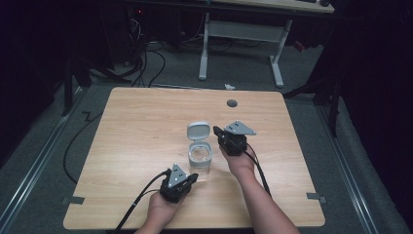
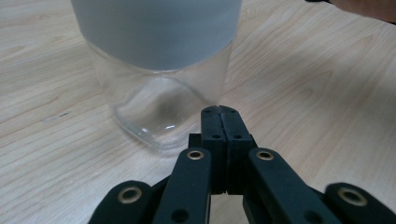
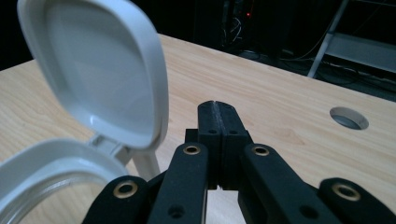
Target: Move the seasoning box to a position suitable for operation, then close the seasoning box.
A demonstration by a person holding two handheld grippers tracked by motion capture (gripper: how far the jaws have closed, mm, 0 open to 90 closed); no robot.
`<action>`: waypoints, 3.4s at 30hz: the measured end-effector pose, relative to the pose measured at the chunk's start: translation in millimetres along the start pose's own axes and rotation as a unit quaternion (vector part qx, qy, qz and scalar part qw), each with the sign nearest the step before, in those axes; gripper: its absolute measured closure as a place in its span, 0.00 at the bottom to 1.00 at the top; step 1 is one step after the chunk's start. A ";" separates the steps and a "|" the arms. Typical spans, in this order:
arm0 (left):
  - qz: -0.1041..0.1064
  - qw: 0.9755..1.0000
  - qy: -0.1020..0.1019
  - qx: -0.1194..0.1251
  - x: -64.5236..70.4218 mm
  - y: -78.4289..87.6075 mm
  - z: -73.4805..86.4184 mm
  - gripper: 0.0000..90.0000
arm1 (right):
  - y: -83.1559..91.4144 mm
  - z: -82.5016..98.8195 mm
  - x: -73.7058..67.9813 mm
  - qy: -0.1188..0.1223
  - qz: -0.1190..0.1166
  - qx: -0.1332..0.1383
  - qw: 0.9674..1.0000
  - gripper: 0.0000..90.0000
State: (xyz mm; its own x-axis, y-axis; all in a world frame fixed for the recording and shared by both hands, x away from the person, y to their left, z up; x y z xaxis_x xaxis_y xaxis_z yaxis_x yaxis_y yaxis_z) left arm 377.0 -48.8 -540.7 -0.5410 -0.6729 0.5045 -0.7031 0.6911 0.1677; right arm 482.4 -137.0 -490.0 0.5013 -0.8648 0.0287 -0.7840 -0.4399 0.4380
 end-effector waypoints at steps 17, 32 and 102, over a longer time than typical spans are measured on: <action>-0.024 1.000 -0.003 0.009 -10.2 -6.8 -7.9 1.00 | -9.5 -23.4 -0.1 0.001 -0.002 0.019 1.000 1.00; -0.032 0.999 -0.003 0.010 -16.1 -6.4 -9.5 1.00 | 2.3 -22.3 -15.5 0.024 -0.015 0.022 0.999 1.00; -0.176 0.983 -0.041 0.030 -144.8 112.2 -46.5 0.57 | 126.5 141.8 88.9 -0.026 0.132 -0.041 0.990 0.52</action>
State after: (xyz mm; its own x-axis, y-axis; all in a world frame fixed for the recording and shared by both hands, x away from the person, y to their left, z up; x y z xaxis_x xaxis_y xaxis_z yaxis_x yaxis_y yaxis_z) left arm 397.9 138.4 -555.5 -0.2932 -0.8886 0.3528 -0.8778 0.3963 0.2689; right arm 375.8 -303.9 -559.5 0.2614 -0.9593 0.1070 -0.8516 -0.1770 0.4934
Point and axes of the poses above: each handheld gripper's, and its own axes: y roughly backward along the jaws, z roughly out of its underside, x roughly to its right, the point moved 8 cm from there along -y, roughly forward along the jaws, and after that the axes turned 2 degrees about -x, right-handed, at the moved point
